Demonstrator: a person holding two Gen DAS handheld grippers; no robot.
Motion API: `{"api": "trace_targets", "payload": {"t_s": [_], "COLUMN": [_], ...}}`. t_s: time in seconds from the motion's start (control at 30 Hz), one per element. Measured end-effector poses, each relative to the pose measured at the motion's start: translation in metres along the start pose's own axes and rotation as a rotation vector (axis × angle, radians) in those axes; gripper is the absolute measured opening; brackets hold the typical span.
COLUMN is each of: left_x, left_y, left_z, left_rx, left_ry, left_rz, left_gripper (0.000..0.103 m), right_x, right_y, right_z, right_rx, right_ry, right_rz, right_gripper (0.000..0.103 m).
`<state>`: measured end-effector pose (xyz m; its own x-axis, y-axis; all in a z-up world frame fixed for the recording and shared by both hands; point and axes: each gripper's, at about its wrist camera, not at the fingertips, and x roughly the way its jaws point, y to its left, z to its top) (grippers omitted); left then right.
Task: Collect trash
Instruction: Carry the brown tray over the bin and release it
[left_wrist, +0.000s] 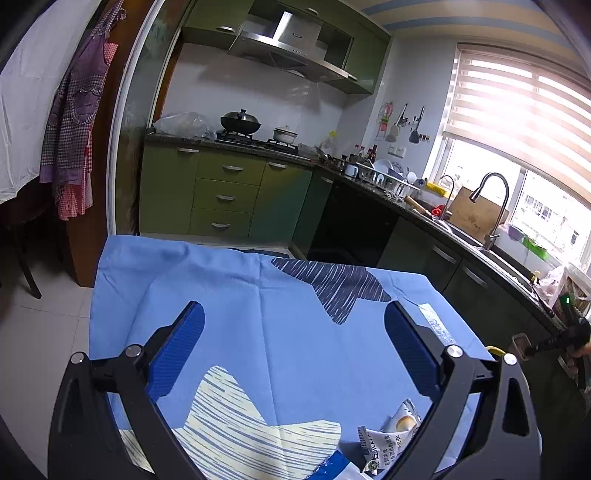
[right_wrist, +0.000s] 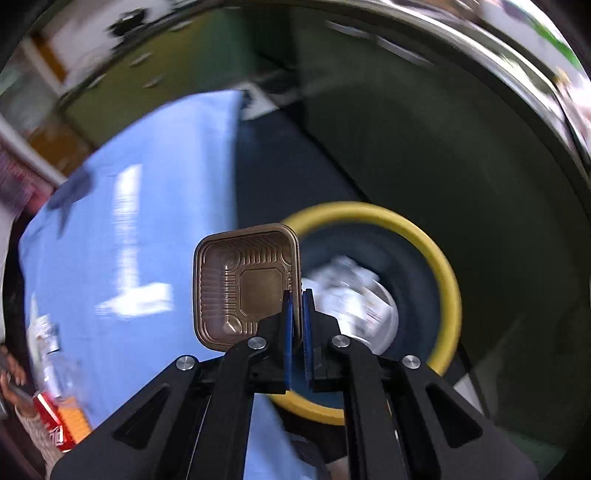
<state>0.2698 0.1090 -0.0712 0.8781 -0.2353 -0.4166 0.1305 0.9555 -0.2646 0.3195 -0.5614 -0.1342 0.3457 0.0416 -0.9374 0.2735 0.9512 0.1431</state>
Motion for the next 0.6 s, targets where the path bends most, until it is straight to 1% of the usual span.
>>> {"api": "trace_targets", "payload": {"t_s": [0.1,0.13,0.2,0.23,0.3,0.37,0.47,0.5,0.53,0.57,0.6], "left_x": [0.001,0.002,0.002,0.003,0.003,0.003,0.004,0.004,0.005,0.005,0.006], "left_y": [0.000,0.000,-0.001,-0.001,-0.002,-0.003,-0.006,-0.008,-0.011,-0.014,-0.019], "left_z": [-0.001,-0.001,-0.001,-0.002,-0.002,-0.002,-0.003,-0.004,-0.004,-0.004,-0.003], "left_rx": [0.001,0.002,0.005,0.008,0.011,0.017,0.025,0.033,0.041,0.053,0.071], "left_ry": [0.007,0.009,0.014,0.017,0.019,0.020,0.028,0.035,0.041,0.046,0.059], "left_rz": [0.001,0.000,0.000,0.000,-0.001,-0.003,-0.014,-0.028,-0.039,-0.053,-0.081], "left_gripper": [0.093,0.093,0.093,0.093,0.093,0.093,0.093,0.093,0.093,0.093,0.093], "right_x": [0.020,0.029,0.039,0.041,0.036,0.025,0.005,-0.001,-0.009,-0.014,-0.020], "right_y": [-0.035,-0.044,-0.058,-0.063,-0.067,-0.065,-0.046,-0.039,-0.029,-0.022,-0.012], "right_z": [-0.002,-0.003,-0.005,-0.006,-0.012,-0.022,-0.047,-0.056,-0.070,-0.079,-0.089], "right_rx": [0.089,0.116,0.160,0.173,0.182,0.188,0.159,0.141,0.115,0.097,0.075], "right_ry": [0.022,0.037,0.050,0.042,0.008,-0.023,-0.061,-0.071,-0.084,-0.092,-0.101], "right_rz": [-0.004,0.004,0.000,-0.025,-0.048,0.002,0.086,0.123,0.173,0.201,0.229], "right_gripper": [0.006,0.008,0.015,0.023,0.025,0.025,0.025,0.025,0.026,0.031,0.033]}}
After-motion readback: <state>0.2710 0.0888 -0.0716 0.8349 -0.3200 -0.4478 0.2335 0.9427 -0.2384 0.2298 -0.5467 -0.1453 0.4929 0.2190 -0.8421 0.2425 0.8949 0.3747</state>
